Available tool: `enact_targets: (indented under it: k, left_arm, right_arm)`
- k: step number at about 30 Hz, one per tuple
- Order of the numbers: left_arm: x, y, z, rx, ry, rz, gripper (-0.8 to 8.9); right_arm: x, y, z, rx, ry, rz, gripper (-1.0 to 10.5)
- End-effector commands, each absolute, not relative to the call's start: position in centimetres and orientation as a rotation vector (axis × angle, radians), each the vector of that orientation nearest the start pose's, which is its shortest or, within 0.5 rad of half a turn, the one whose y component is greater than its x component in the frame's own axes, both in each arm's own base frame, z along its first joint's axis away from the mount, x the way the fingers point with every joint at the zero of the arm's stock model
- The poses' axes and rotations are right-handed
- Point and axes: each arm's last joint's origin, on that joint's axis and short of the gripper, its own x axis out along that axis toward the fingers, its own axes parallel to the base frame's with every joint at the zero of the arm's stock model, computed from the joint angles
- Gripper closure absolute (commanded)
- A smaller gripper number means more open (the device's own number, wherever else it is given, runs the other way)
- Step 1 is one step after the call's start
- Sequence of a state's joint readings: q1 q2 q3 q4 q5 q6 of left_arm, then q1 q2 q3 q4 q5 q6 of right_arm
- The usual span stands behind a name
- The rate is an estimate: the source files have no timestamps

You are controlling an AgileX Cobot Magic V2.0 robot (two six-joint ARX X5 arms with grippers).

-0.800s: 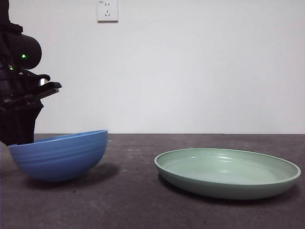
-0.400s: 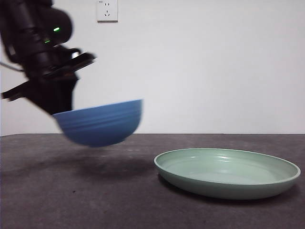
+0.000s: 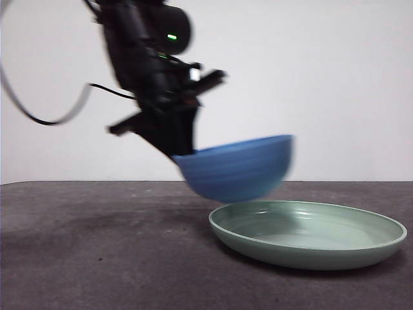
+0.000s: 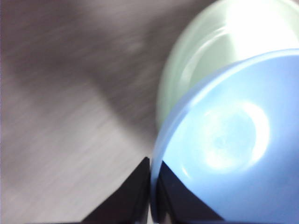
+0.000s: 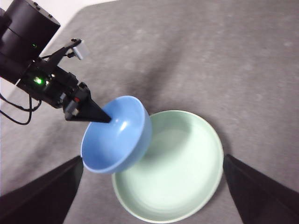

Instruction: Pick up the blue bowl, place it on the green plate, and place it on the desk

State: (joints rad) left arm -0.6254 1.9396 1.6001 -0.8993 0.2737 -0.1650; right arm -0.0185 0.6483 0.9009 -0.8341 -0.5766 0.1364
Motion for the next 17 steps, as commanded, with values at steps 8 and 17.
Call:
enact_targets:
  k: [8,17]
  left_arm:
    - [32.9,-30.8,22.2,0.183,1.312,-0.718,8.06]
    - [32.1,-32.0,21.1,0.261,1.321,-0.689,8.06]
  right_arm:
    - [10.9,1.4,33.6,0.277,0.589,0.493,4.7]
    - [10.9,1.3,33.5,0.275,0.589,0.486,4.7]
